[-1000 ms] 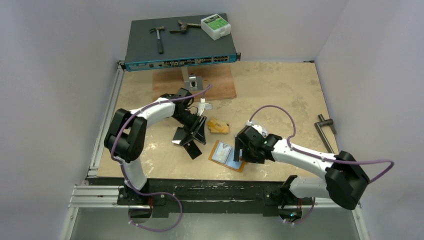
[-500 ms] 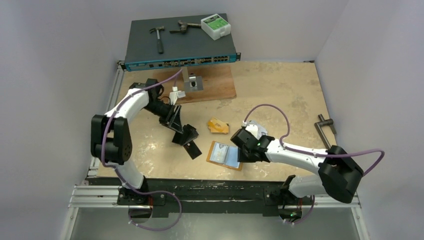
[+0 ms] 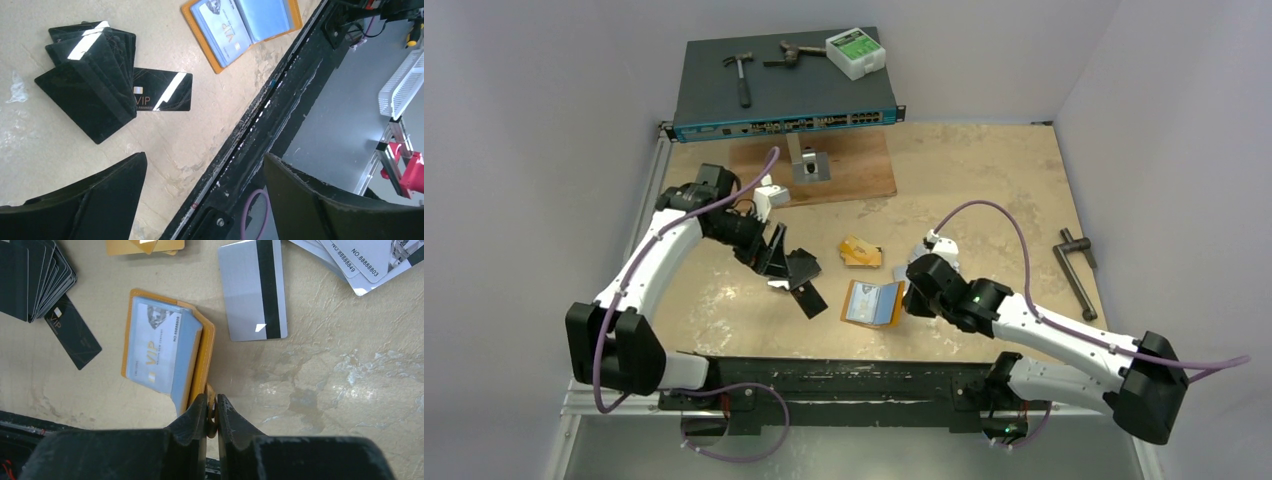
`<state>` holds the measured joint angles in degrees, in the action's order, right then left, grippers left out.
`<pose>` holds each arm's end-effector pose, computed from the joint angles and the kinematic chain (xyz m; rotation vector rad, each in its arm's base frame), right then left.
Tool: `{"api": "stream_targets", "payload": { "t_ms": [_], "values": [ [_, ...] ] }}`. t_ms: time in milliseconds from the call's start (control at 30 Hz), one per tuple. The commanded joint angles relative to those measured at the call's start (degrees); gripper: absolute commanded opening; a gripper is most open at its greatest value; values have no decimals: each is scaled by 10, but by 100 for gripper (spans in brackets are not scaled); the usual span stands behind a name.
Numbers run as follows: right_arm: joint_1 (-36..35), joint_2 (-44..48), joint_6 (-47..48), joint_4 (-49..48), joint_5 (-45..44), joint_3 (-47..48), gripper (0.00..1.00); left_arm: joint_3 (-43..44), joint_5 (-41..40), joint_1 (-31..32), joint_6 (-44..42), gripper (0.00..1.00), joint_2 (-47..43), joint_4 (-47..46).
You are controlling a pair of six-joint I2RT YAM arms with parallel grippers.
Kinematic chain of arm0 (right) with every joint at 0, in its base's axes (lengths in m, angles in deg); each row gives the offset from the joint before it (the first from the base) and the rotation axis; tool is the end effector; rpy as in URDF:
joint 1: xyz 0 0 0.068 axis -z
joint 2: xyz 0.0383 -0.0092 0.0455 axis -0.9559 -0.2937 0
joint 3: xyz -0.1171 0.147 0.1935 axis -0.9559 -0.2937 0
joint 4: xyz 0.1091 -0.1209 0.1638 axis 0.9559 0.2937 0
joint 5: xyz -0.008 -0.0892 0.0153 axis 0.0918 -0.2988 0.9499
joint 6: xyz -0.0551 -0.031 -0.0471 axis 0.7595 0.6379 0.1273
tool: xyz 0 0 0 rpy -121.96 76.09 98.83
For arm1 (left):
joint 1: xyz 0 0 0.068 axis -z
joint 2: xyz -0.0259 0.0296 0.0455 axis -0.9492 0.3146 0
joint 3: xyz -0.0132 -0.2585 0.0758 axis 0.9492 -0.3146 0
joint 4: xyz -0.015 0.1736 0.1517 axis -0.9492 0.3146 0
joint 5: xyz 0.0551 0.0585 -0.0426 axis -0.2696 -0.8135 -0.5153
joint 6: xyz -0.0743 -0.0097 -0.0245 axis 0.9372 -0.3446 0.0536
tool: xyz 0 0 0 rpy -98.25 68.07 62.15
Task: Put the credit cards into the card holder
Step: Close the card holder at the center of the board.
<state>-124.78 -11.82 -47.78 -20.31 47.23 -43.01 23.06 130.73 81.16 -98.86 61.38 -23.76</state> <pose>0.1349 0.1367 0.2025 0.1539 2.4623 0.4078 0.2104 -0.0830 0.2712 0.7764 2.5050 -1.0344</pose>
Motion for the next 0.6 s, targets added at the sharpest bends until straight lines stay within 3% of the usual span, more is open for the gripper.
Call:
{"api": "stream_targets", "payload": {
  "t_ms": [0, 133, 333, 567],
  "values": [
    [-3, 13, 12, -5, 4, 19, 2, -35, 0, 41, 21, 88, 5, -66],
    [-4, -13, 20, -32, 45, 34, 2, -65, 6, 87, 53, 91, 28, -124],
    [-15, -96, 21, -42, 78, 93, 2, -54, 57, 87, 25, 91, 61, -132],
    [-37, -176, 33, -7, 56, 172, 0, -82, 55, 82, -2, 90, 60, -148]
  ]
}}
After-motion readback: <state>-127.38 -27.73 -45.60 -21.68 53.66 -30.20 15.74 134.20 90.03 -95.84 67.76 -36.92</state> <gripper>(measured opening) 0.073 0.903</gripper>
